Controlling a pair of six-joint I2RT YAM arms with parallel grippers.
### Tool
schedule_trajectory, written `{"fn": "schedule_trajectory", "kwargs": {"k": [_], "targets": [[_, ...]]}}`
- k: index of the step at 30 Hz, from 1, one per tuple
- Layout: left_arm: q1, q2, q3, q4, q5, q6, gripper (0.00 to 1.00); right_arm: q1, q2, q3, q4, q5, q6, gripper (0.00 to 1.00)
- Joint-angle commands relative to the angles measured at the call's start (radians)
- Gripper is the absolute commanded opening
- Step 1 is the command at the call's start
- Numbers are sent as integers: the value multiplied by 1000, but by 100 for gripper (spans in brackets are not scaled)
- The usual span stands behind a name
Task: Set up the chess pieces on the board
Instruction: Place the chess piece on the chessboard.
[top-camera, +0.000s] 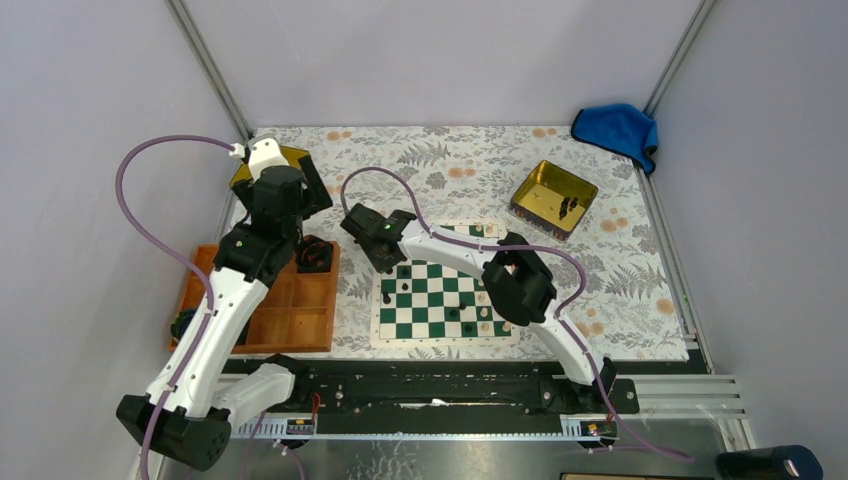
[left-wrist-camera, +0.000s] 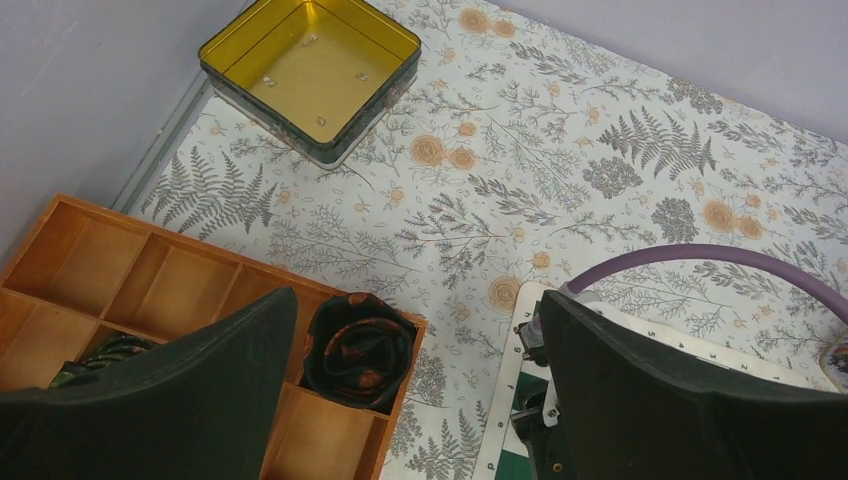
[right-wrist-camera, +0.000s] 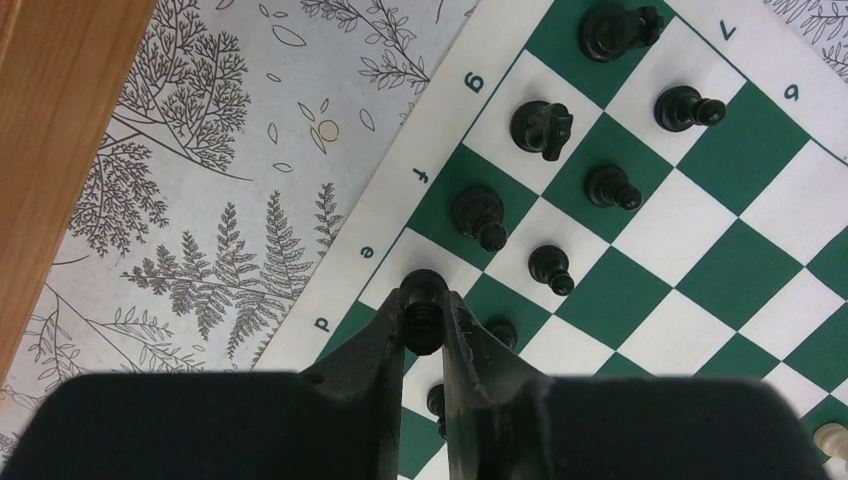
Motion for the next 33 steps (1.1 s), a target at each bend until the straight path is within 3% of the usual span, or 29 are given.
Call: {"fn": "schedule_trajectory", "kwargs": {"k": [1,10,21,33], "targets": [[-8,5,1,32,-29,1,99,11,5,49,18,-16,-22,0],[-11,11,-2,34,-31,3,99,12,16,44,16,-33,-22,1],[-11,6,-6,34,-36,5,99,12,7,44,21,-34,-31,35],[-11,0,16,25,-42,8,99,11,-58,53,27,-1,-50,47]]}}
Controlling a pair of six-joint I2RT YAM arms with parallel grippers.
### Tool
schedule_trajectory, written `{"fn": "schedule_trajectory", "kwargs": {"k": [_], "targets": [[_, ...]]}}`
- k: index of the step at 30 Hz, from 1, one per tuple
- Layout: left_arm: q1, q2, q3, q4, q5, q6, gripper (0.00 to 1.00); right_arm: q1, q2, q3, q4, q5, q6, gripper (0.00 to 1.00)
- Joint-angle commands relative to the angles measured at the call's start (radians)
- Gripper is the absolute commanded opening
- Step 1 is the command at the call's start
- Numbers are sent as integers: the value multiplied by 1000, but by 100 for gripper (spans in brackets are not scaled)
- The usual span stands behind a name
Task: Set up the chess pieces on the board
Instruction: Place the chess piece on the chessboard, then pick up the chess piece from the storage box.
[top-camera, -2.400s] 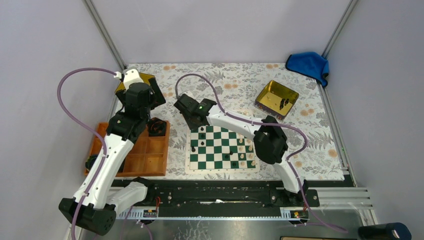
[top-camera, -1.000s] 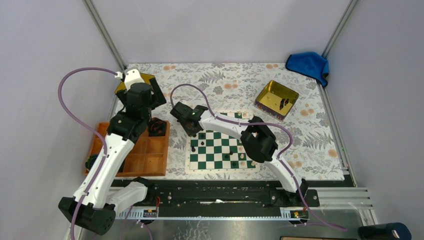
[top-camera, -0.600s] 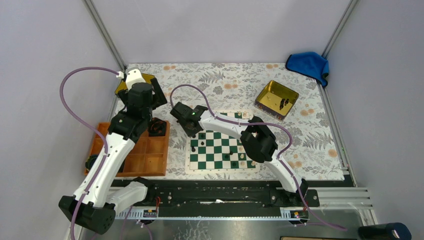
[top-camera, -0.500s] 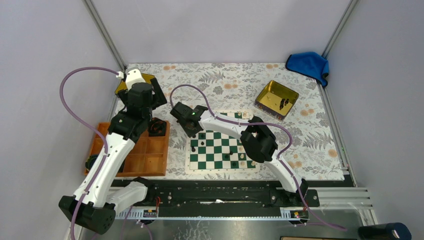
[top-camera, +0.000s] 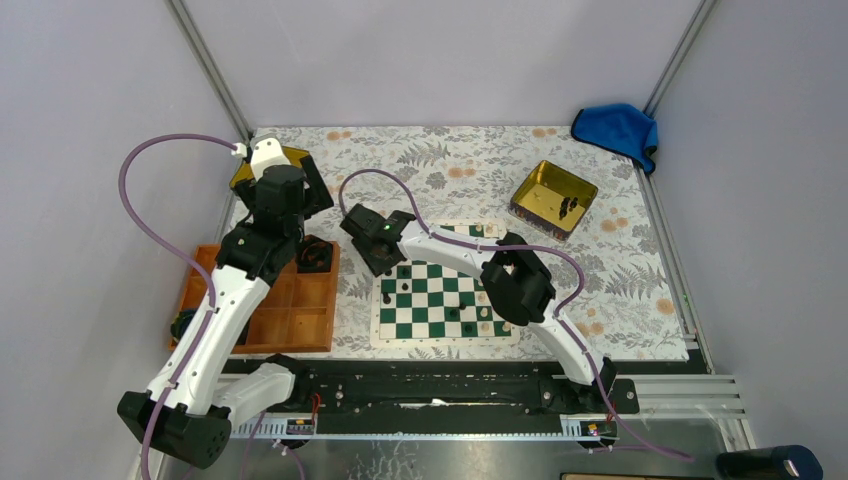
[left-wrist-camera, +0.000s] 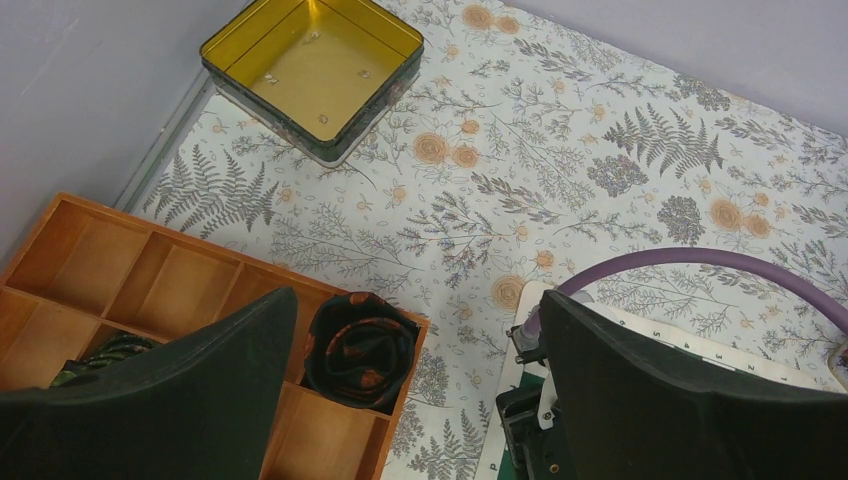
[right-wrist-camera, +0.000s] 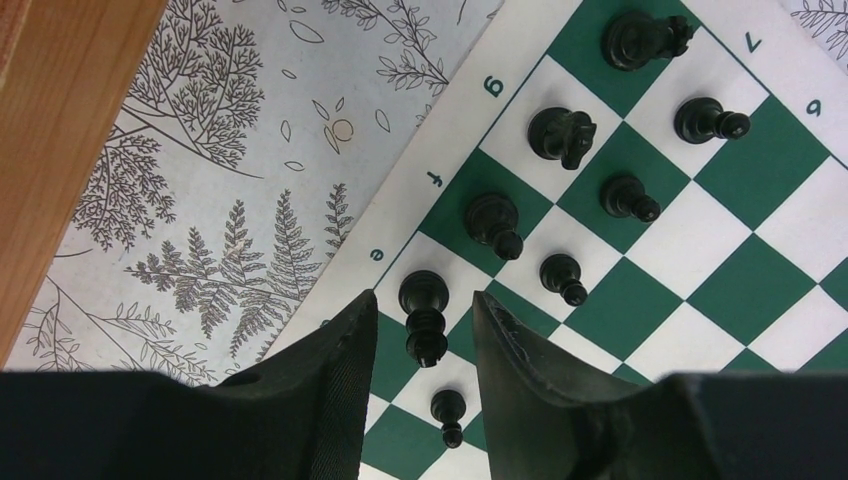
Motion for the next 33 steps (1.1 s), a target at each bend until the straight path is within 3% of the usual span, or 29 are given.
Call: {"fn": "schedule_trajectory", "kwargs": {"k": [1,8,12,17,21,27,33], "targets": [[-5,-12,19,24,-36,8,99,11,-77,54,16,26,-27,47],[-5,-25,40,14,-54,13,99,4,-187,84,-5,144,-65,60],[-3,-29,44,13,-65,19,99,-64,-264,99,-21,215,-69,64],[-1,-22,42,14,-74,24,99,-275,-358,55,-12,243,-48,69],[-2,-10,40,18,-76,29,99,-449,-400,-8,-5,253,-29,81],[-2,17,32,27,-71,33,99,-685,-437,-155,28,221,29,82],[-2,42,39,31,-68,35,99,-836,-425,-270,70,177,69,82]]}}
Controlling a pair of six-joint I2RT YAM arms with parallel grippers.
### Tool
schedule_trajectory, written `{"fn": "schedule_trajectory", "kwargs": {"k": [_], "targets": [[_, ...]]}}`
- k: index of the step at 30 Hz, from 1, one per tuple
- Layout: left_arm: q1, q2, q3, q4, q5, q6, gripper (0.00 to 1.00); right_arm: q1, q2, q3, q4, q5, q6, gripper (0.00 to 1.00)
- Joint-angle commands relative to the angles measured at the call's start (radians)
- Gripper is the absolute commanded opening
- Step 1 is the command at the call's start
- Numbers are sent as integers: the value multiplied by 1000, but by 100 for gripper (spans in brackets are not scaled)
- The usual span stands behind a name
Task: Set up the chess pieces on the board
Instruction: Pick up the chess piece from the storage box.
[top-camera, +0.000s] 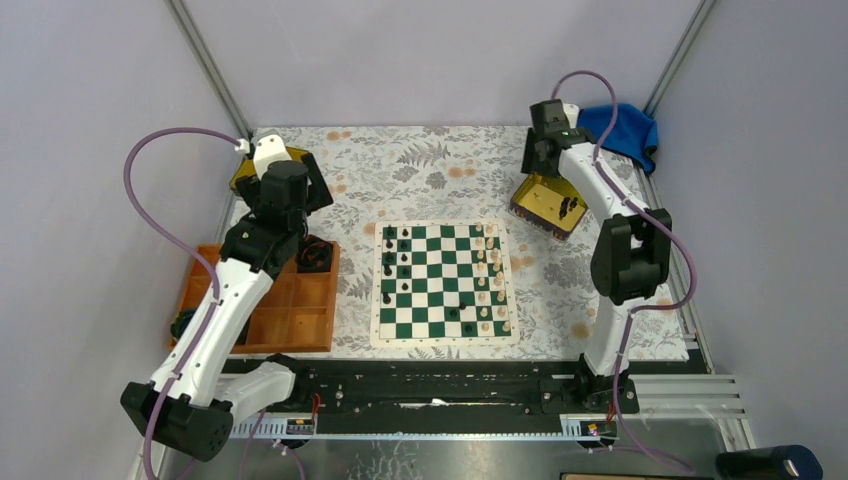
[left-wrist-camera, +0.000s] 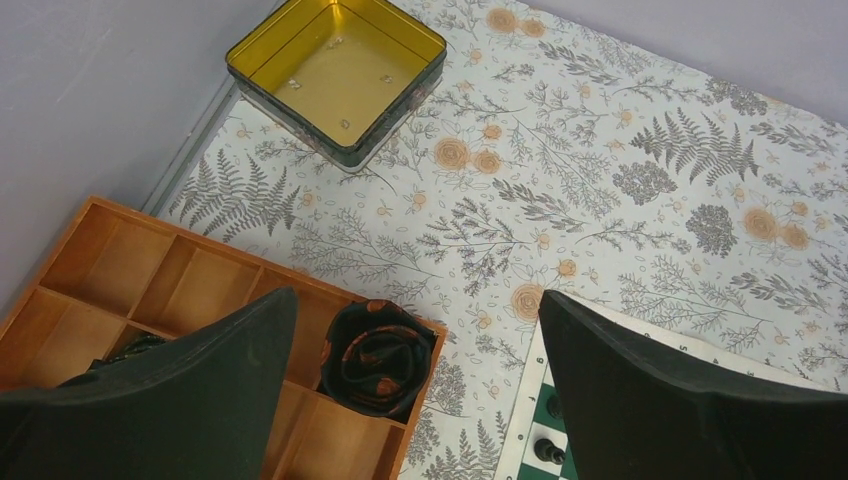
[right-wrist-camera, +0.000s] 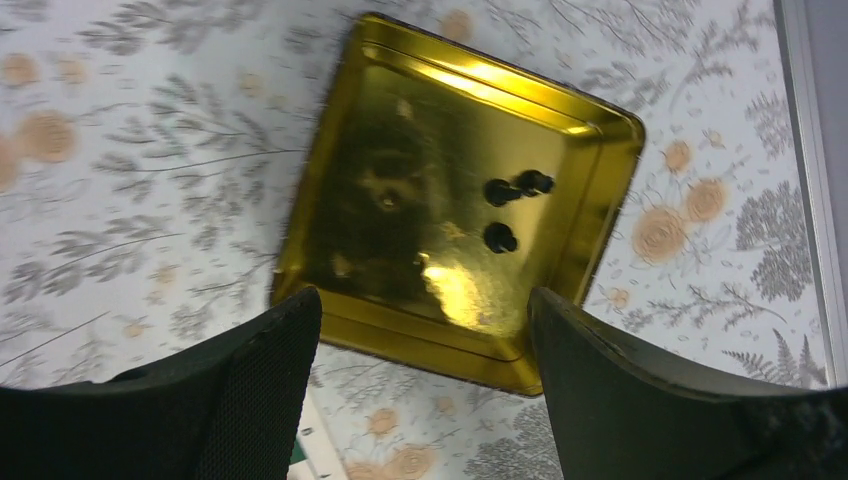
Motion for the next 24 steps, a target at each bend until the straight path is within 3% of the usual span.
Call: {"fn": "schedule_trajectory", "kwargs": {"k": [1,13,24], "targets": [[-1,15,23,33,-23,15,99,-75,-29,-52,49,-31,52,82],[-2,46,44,26,-22,21,99,-169,66,-109,91,-114,94,76],[-2,68,55,21,-21,22,99,-199,141,-55,86,-126,96,72]]}}
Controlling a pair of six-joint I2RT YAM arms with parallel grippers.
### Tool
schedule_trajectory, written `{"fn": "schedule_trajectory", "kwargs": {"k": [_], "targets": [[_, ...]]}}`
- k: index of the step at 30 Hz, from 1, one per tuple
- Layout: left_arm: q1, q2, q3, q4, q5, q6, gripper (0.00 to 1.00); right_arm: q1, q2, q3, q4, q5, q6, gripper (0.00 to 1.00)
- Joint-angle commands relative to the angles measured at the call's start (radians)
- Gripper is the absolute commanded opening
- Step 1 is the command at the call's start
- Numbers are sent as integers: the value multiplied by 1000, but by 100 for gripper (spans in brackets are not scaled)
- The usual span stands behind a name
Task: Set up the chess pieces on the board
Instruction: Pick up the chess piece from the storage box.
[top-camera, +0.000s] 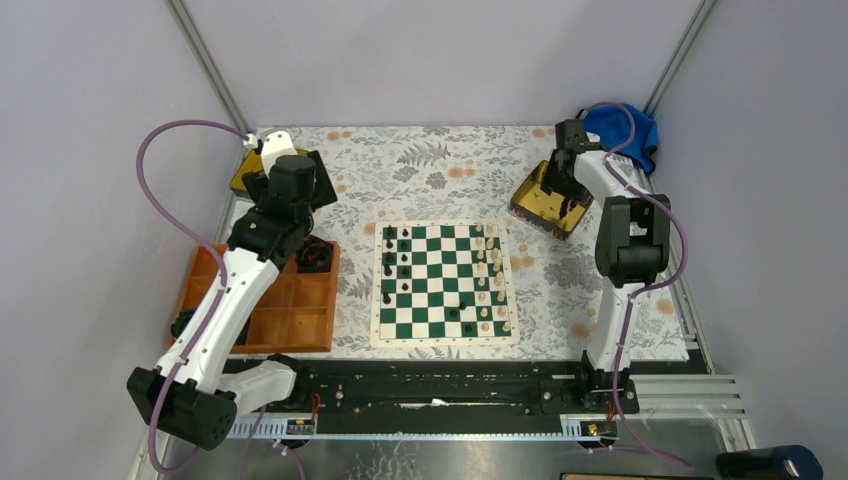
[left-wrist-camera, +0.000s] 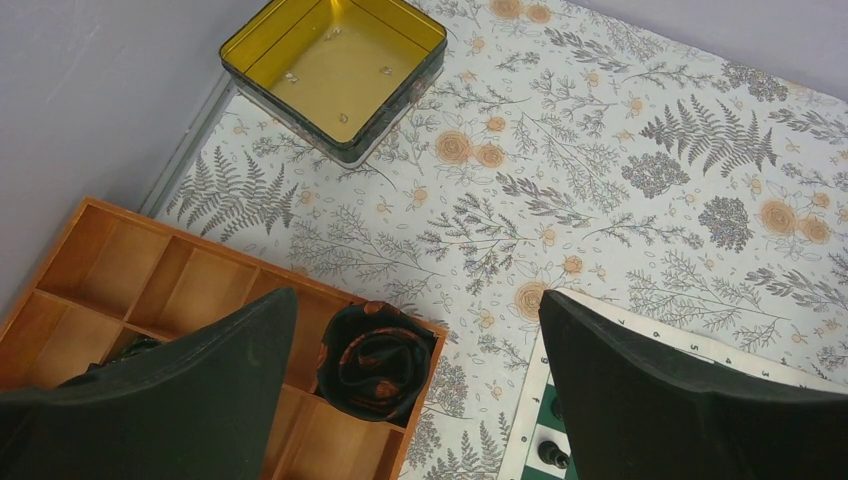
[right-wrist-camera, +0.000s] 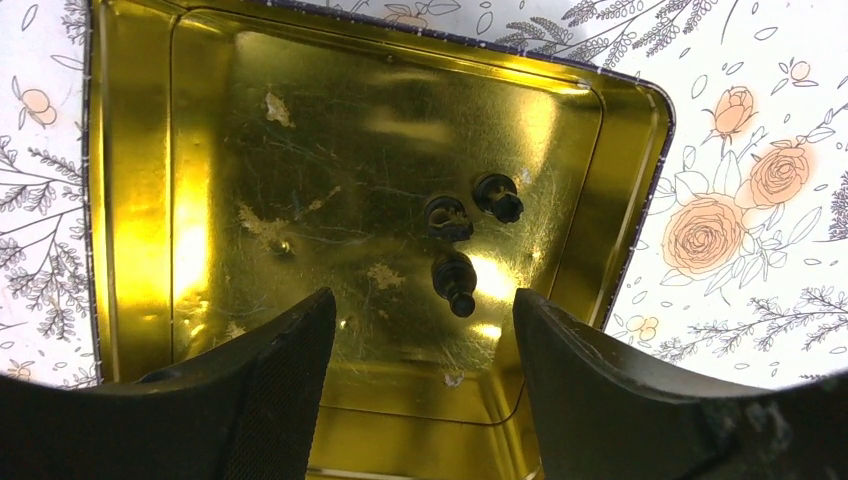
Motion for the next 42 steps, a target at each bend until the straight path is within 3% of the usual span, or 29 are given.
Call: {"fn": "schedule_trajectory", "kwargs": {"k": [1,14,42], "targets": [[-2,7,33,22,-21,18,99,-16,14,52,15,-8,17,72],[-2,14,30,24,-22,19,99,-41,50,93,13,-8,20,68],[3,26,23,27,-18,17,99,-41,120,138,16,-25,18,45]]}}
